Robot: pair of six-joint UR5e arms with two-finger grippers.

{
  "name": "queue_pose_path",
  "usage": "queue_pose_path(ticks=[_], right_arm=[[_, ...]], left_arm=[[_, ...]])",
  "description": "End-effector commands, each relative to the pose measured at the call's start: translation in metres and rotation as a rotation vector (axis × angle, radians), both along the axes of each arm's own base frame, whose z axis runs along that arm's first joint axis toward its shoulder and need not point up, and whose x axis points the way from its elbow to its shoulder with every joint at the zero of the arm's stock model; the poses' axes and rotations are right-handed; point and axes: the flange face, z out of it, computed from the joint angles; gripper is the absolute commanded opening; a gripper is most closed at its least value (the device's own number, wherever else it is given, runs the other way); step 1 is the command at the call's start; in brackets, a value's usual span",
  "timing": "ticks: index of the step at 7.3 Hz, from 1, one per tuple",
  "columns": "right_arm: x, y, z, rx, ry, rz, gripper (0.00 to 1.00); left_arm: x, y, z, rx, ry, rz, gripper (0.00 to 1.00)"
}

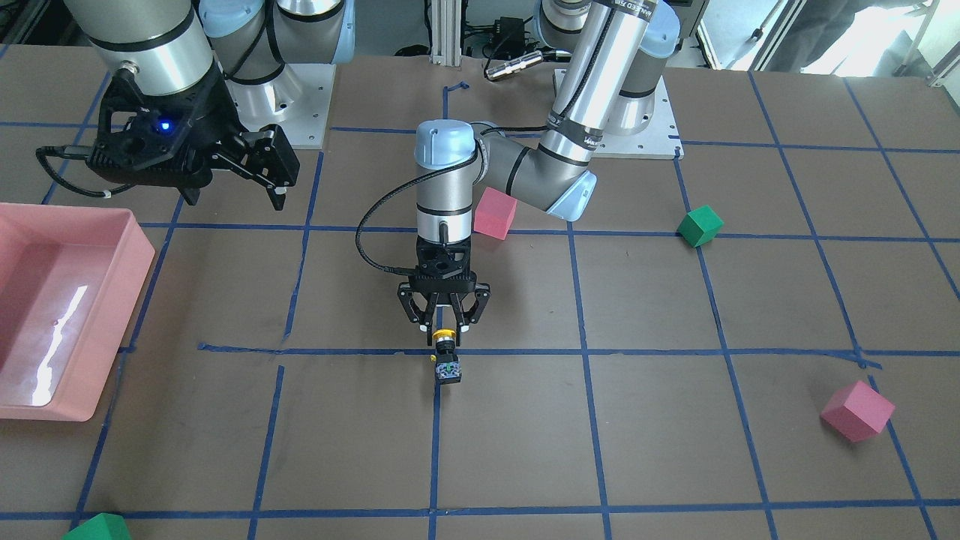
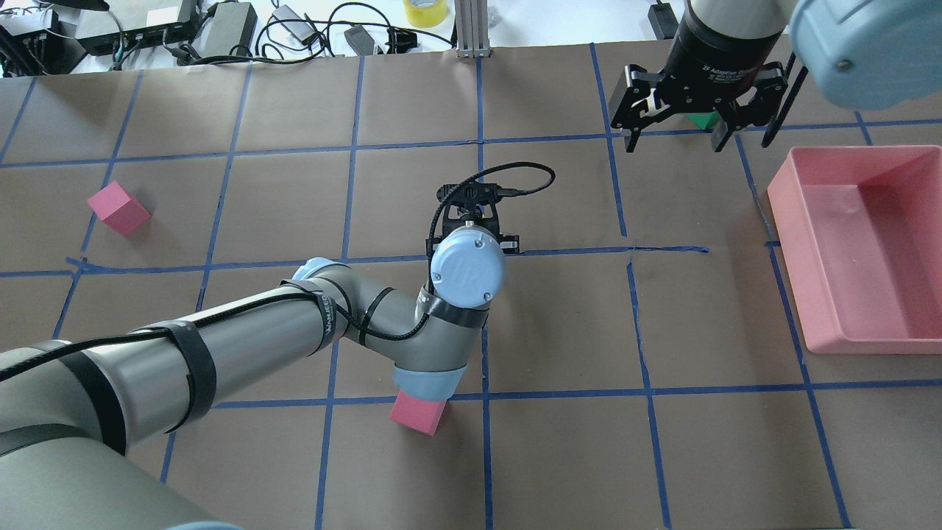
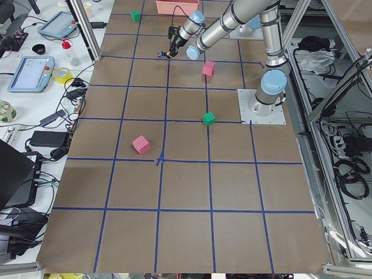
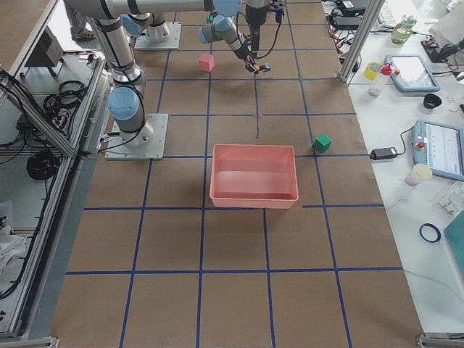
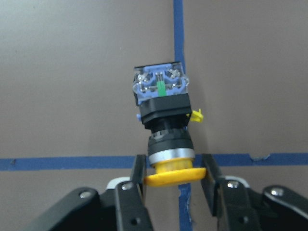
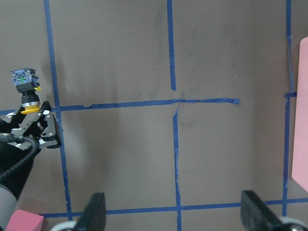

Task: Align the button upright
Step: 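Lift the button with the left gripper and rotate it cap-up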

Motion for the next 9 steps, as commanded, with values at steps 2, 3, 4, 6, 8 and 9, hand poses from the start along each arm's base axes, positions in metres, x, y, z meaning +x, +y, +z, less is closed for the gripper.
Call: queue_pose_path(ticks=[2,3,4,6,8,9], right_arm=[[0.000,0.000,0.000,-0.003,0.001,0.000,1.00],[0.000,0.000,0.001,-0.004,0.001,0.000,1.00],[0.000,0.000,0.001,-0.004,0.001,0.000,1.00],[0.000,0.000,0.000,-0.003,0.004,0.001,1.00],[0.000,0.000,0.000,-0.003,0.004,0.001,1.00],[0.000,0.000,0.000,-0.003,0.004,0.001,1.00]], left_arm=[[0.050,-0.064,0.061,0.208,0.033,0.167,0.00],[0.051,-0.073,0.080,0.331,0.078,0.276,0.00],[0.051,-0.073,0.092,0.419,0.130,0.396,0.00],[0.077,-0.088,0.091,0.653,0.456,0.702,0.00],[0.083,-0.094,0.079,0.817,0.610,0.812,0.00],[0.071,-0.095,0.073,0.907,0.716,0.808,0.00]])
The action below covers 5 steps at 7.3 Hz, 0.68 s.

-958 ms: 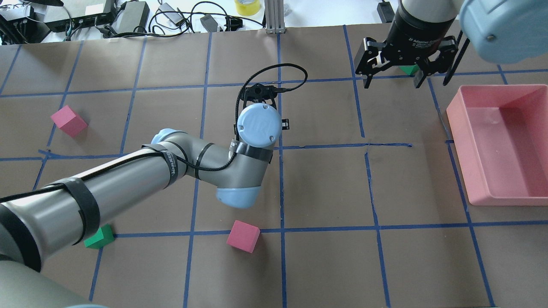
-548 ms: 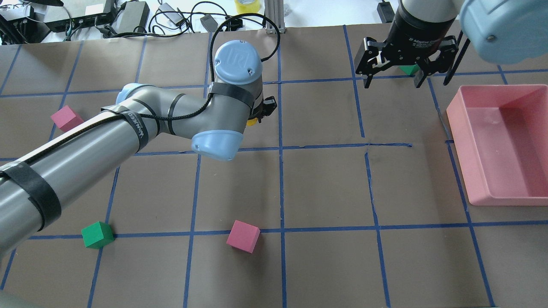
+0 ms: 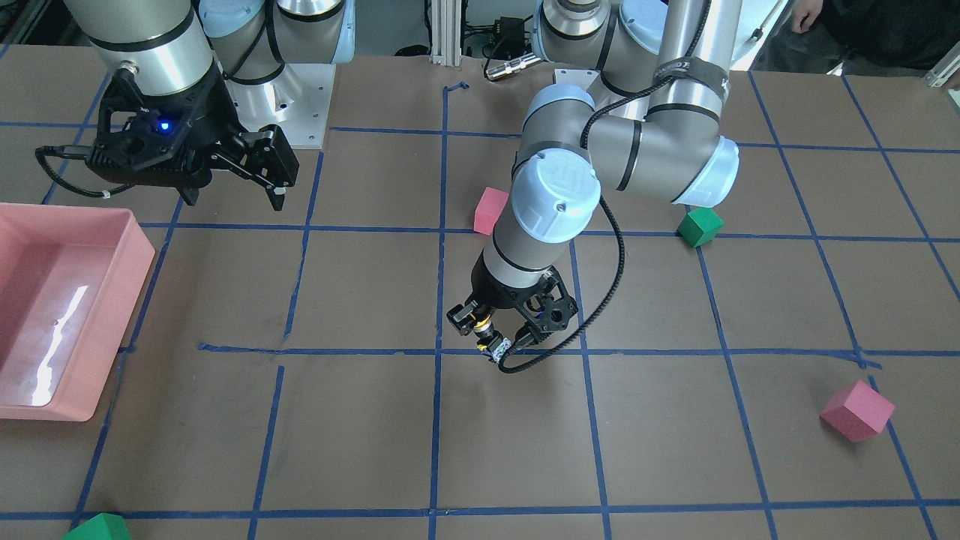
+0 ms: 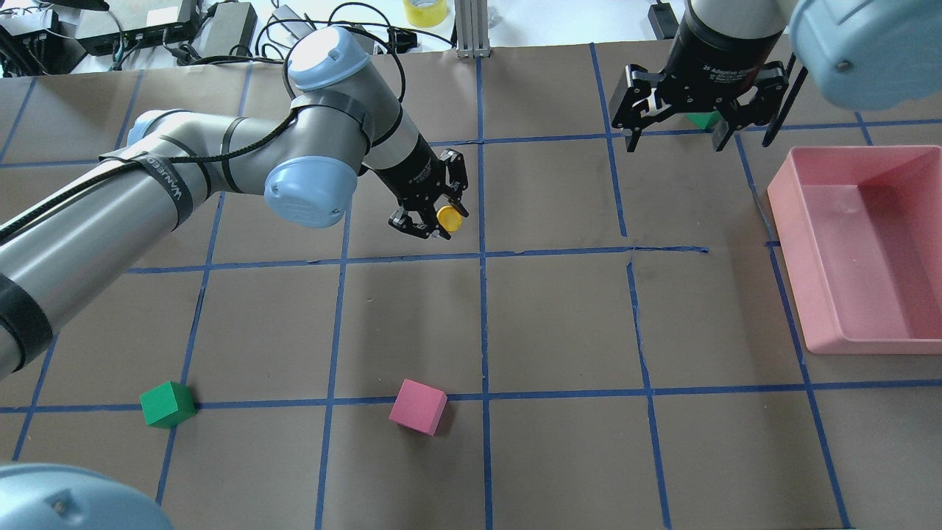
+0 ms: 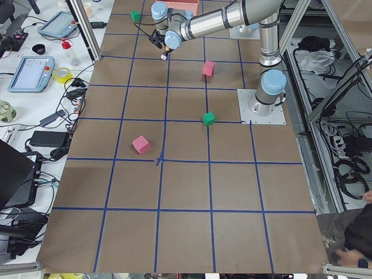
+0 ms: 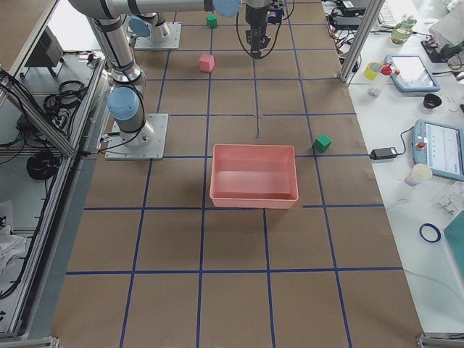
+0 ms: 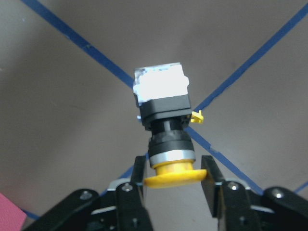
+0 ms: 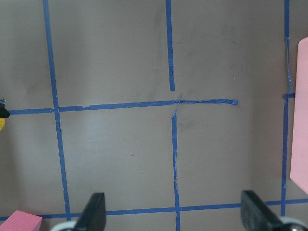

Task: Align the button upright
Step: 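Lift the button with the left gripper and rotate it cap-up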

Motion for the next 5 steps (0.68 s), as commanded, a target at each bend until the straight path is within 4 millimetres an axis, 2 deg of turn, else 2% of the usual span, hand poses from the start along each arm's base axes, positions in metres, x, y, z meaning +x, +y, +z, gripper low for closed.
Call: queue_pose_path(ticks=[1,4,5], right_arm=[[0.000,0.000,0.000,0.000,0.000,0.000,1.00],[0.000,0.000,0.000,0.003,0.002,0.002,1.00],[0.000,0.000,0.000,0.001,0.000,0.003,1.00]], left_arm=[[-0.008,-0.004,-0.028,0.125,0.165,0.080,0.00],[0.017,-0.027,-0.062,0.203,0.293,0.153,0.00],[0.017,-0.030,-0.071,0.220,0.310,0.159,0.00]])
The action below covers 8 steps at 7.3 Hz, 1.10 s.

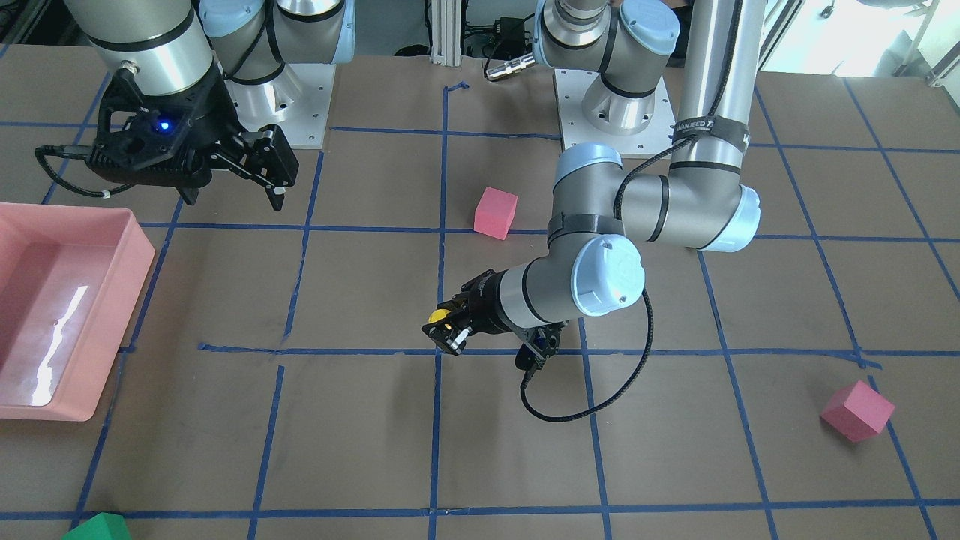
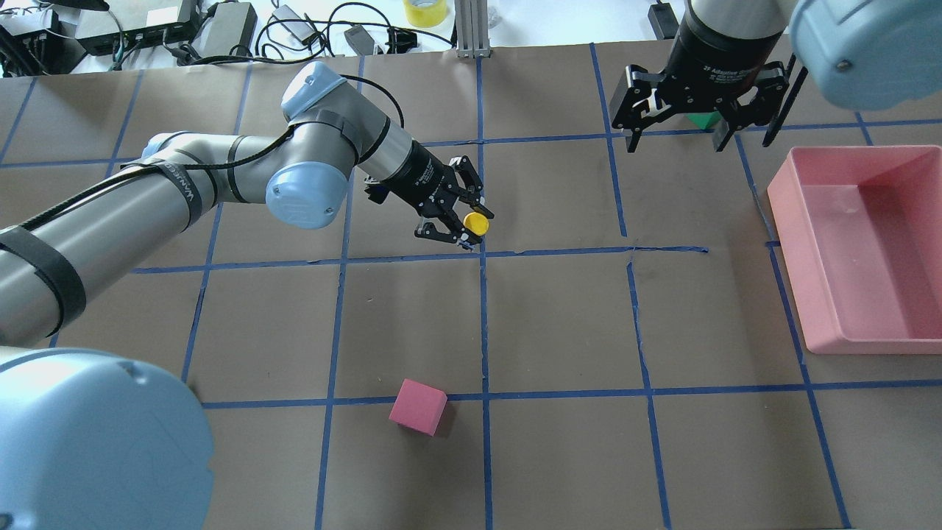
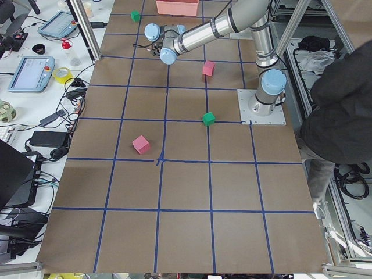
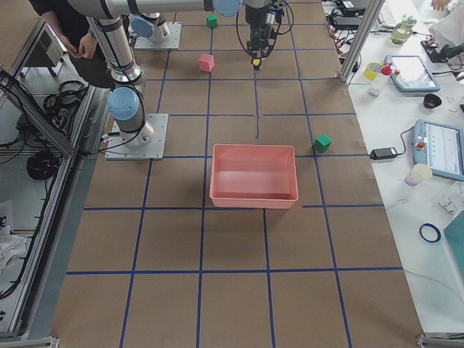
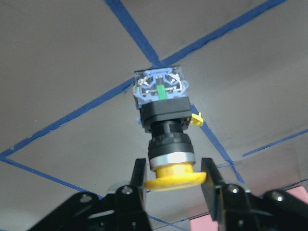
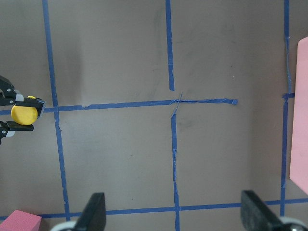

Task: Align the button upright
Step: 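Set the button upright on the table and open the left gripper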

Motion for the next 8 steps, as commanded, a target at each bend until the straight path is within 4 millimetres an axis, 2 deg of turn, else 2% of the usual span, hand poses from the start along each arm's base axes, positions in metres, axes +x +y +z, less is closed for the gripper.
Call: queue_pose_path(ticks=[1,5,6,7,8], right_arm=[[0.000,0.000,0.000,0.001,0.000,0.000,1.00],[0.000,0.000,-0.001,0.004,0.001,0.008,1.00],[0.000,0.000,0.000,0.003,0.001,0.006,1.00],[0.000,0.000,-0.001,0.007,0.001,0.004,1.00],[-0.002,0.000,-0.001,0.006,0.007,0.010,1.00]], left_arm=[[0.004,-0.006,-0.022,0.036,0.038,0.019,0.00],[0.001,-0.008,-0.022,0.000,0.077,0.025,0.01],[0.002,-0.005,-0.032,0.017,0.076,0.024,0.10],[0.002,-0.005,-0.035,0.022,0.074,0.023,0.26],[0.002,-0.004,-0.039,0.028,0.071,0.023,0.59]])
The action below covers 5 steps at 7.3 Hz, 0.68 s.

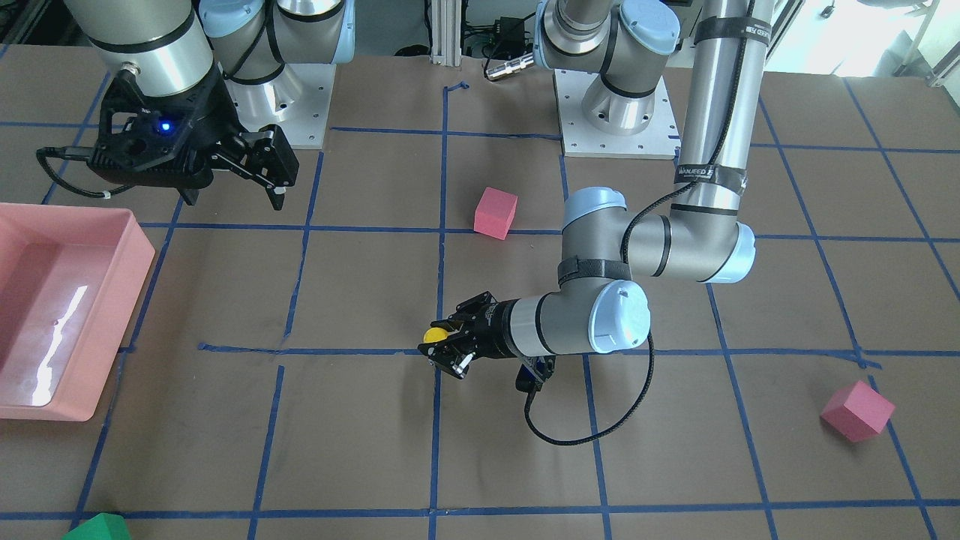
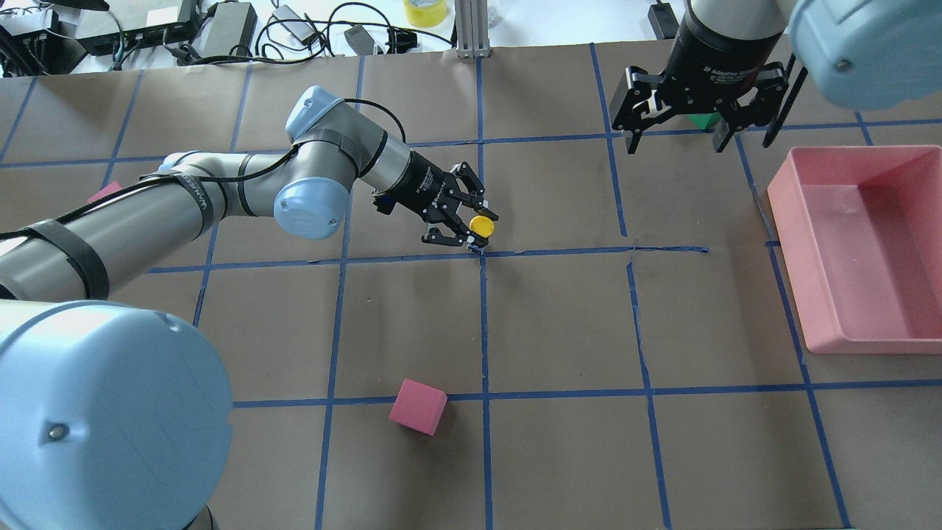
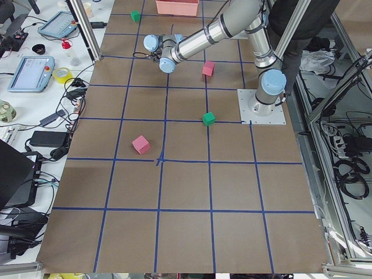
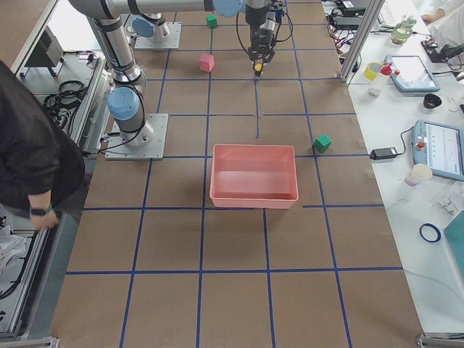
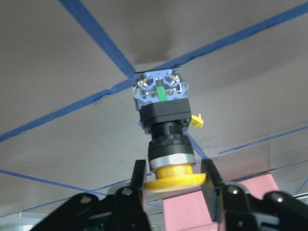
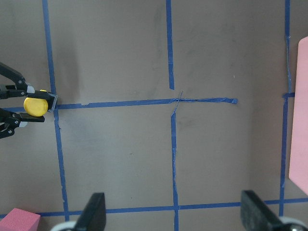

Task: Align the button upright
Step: 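Set the button upright on the table and open the left gripper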

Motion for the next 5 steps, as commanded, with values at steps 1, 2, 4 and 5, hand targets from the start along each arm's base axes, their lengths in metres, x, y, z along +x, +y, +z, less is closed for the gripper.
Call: queue_pose_path(ticks=[1,2,4,5], right_arm=[[-0.002,0.000,0.000,0.000,0.005,0.001,1.00],[-0.002,0.000,0.000,-0.001,0.005,0.001,1.00],[-0.002,0.000,0.000,0.000,0.005,0.001,1.00],[-0.002,0.000,0.000,0.000,0.005,-0.001,1.00]], left_arm=[[0.000,0.001,0.009,-0.017,0.000,-0.002,0.97],[0.001,-0.001,0.036,-0.064,0.004,-0.001,0.98],[0.020,-0.007,0.115,-0.235,-0.114,0.000,0.98],[0.026,-0.015,0.179,-0.327,-0.210,-0.001,0.97]])
